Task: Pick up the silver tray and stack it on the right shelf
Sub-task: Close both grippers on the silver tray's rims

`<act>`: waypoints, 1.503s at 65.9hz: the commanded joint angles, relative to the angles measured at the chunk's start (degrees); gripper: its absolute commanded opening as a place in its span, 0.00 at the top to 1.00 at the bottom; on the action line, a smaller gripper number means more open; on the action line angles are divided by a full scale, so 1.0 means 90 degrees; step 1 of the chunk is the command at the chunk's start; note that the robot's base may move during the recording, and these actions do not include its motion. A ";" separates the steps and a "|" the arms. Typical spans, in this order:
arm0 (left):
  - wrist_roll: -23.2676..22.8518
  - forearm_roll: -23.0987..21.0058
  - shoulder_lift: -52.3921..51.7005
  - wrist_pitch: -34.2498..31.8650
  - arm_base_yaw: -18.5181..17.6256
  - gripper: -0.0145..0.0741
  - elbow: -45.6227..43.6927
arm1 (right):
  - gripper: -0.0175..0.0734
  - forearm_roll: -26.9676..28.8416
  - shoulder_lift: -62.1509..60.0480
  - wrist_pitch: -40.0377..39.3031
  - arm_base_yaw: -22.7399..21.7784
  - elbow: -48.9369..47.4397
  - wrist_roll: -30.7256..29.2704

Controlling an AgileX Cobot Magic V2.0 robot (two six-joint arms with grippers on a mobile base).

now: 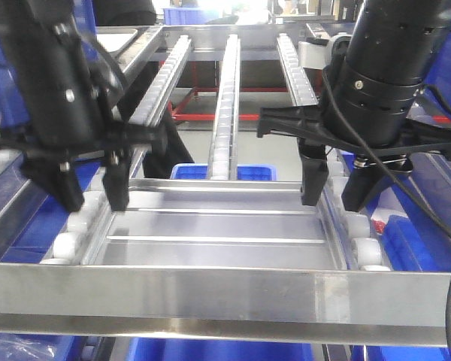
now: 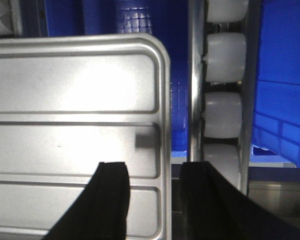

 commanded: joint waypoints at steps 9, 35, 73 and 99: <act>-0.0047 0.0007 -0.0196 -0.0085 -0.0016 0.58 -0.0198 | 0.39 -0.0181 -0.0200 -0.0207 -0.0030 -0.0209 -0.0056; -0.0047 0.0007 -0.0196 -0.0085 -0.0016 0.58 -0.0198 | 0.40 -0.0181 0.0176 -0.0159 -0.0030 -0.0209 -0.0056; -0.0031 0.0007 -0.0170 -0.0111 -0.0016 0.58 -0.0198 | 0.40 -0.0181 0.0381 -0.0343 -0.0030 -0.0209 -0.0050; -0.0017 -0.0020 -0.0127 -0.0071 -0.0016 0.79 -0.0198 | 0.61 -0.0181 0.0381 -0.0374 -0.0030 -0.0209 -0.0050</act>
